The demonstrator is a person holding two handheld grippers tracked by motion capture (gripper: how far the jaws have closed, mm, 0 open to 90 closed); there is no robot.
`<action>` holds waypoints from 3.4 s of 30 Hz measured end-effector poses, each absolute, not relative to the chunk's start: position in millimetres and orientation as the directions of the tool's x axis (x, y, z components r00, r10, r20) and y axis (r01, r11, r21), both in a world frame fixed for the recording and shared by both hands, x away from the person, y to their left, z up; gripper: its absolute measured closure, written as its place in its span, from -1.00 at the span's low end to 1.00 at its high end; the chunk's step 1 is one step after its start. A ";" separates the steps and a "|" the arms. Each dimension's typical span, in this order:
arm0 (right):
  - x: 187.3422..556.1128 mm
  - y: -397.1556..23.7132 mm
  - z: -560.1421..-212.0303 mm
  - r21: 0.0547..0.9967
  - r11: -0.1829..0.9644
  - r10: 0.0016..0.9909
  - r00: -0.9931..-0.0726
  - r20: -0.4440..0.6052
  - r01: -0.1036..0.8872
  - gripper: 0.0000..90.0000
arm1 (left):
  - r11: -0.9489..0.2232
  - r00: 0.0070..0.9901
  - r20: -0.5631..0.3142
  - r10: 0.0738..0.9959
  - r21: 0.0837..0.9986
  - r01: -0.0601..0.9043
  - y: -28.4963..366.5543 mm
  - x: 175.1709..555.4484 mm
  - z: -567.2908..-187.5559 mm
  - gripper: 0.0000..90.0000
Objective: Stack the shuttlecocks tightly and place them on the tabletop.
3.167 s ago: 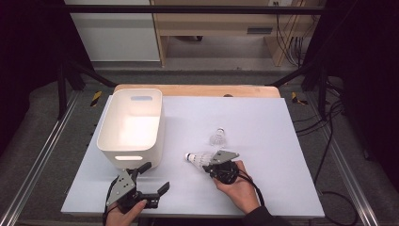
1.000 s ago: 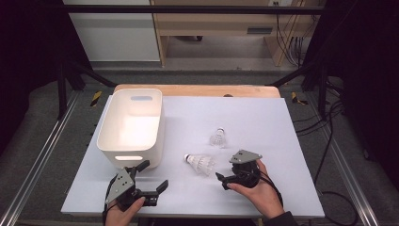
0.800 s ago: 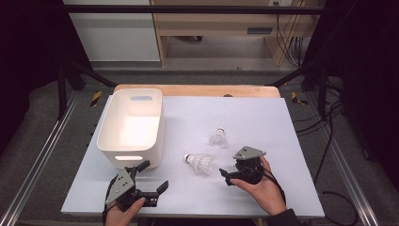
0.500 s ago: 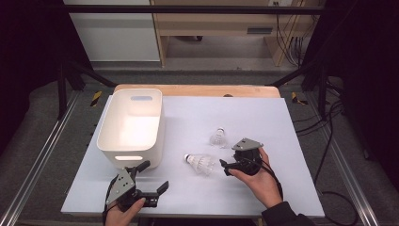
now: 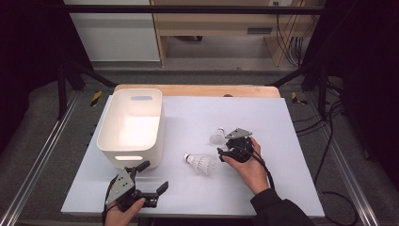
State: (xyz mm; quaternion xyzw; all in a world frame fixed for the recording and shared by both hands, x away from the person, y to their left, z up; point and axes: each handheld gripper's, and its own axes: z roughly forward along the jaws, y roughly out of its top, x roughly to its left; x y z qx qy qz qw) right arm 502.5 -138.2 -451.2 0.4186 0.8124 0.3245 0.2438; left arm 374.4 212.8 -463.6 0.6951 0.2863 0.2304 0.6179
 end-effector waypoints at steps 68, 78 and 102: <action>413.0 -238.1 -446.5 0.734 0.446 0.818 -0.567 -0.101 0.512 -0.35 | -0.092 0.726 -0.012 0.688 0.990 0.104 215.3 373.1 -463.1 -0.93; 380.0 -226.0 -446.2 0.725 0.436 0.823 -0.562 -0.081 0.533 -0.65 | -0.092 0.725 -0.010 0.689 0.991 0.101 215.4 373.0 -463.1 -0.93; 421.5 -177.7 -472.1 0.709 0.364 0.859 -0.513 -0.003 0.604 0.09 | -0.090 0.727 -0.007 0.687 0.991 0.094 216.8 373.0 -462.1 -0.93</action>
